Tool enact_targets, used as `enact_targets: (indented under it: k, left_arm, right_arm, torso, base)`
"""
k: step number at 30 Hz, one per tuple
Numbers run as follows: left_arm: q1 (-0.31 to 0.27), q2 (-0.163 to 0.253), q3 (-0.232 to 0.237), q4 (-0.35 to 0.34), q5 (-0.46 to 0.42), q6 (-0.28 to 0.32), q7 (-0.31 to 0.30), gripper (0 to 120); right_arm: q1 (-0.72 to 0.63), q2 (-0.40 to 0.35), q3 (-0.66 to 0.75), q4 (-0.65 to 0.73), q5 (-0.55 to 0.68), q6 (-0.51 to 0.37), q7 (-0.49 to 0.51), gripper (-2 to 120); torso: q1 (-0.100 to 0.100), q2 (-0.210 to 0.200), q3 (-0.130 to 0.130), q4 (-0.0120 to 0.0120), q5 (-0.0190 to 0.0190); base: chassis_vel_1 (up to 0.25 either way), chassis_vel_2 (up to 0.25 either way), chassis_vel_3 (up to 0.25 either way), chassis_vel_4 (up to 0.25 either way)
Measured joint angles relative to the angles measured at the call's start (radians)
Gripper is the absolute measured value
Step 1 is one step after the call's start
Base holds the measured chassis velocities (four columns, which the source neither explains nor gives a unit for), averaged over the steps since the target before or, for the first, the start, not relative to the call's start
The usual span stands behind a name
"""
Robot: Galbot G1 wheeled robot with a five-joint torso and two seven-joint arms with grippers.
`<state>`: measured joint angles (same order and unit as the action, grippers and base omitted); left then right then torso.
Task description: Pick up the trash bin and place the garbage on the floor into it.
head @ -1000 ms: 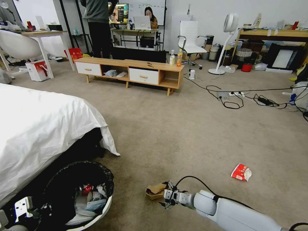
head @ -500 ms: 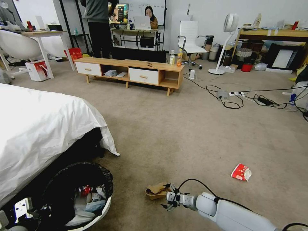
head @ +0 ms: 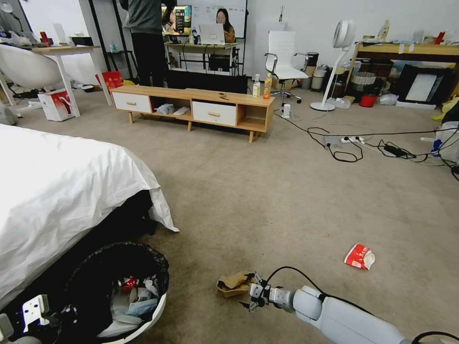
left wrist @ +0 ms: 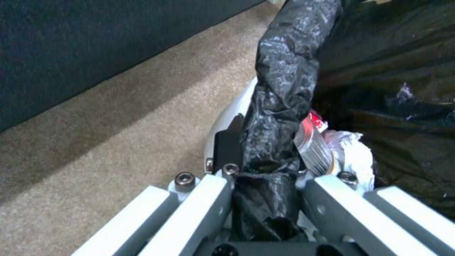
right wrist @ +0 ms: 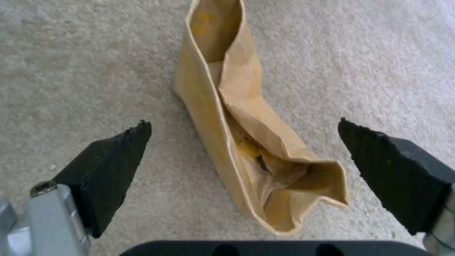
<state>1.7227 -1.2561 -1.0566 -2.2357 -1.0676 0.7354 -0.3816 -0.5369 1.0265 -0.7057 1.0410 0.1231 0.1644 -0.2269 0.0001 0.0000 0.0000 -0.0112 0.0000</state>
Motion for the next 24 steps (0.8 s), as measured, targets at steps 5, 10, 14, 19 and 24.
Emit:
enact_targets:
  k: [5, 10, 14, 19, 24]
  left_arm:
    - [0.003, -0.006, 0.001, -0.002, 0.003, 0.0, 0.001, 1]
    - [0.007, -0.011, 0.001, -0.003, 0.007, 0.0, 0.003, 1]
    - [0.008, -0.015, 0.001, -0.006, 0.008, 0.0, 0.004, 1]
    - [0.013, -0.018, -0.001, -0.011, 0.007, 0.0, 0.005, 1]
    - [0.012, -0.019, -0.001, -0.011, 0.007, 0.0, 0.006, 1]
  right_arm:
    - [0.0, 0.005, 0.01, -0.012, -0.017, -0.018, 0.008, 100]
    - [0.0, 0.018, 0.017, -0.036, -0.031, -0.033, 0.015, 100]
    - [0.004, 0.041, 0.023, -0.068, -0.042, -0.031, 0.017, 100]
    - [0.01, 0.081, 0.038, -0.12, -0.061, -0.014, 0.017, 100]
    - [0.019, 0.114, 0.048, -0.149, -0.066, -0.004, 0.017, 100]
  torso:
    - [0.0, 0.0, 0.0, 0.0, 0.0]
    - [0.0, 0.0, 0.0, 0.0, 0.0]
    - [0.0, 0.0, 0.0, 0.0, 0.0]
    - [0.0, 0.0, 0.0, 0.0002, 0.0002]
    - [0.0, 0.0, 0.0, 0.0, -0.0002]
  base:
    - [0.0, 0.0, 0.0, 0.0]
    - [0.0, 0.0, 0.0, 0.0]
    - [0.0, 0.0, 0.0, 0.0]
    - [0.0, 0.0, 0.0, 0.0]
    - [0.0, 0.0, 0.0, 0.0]
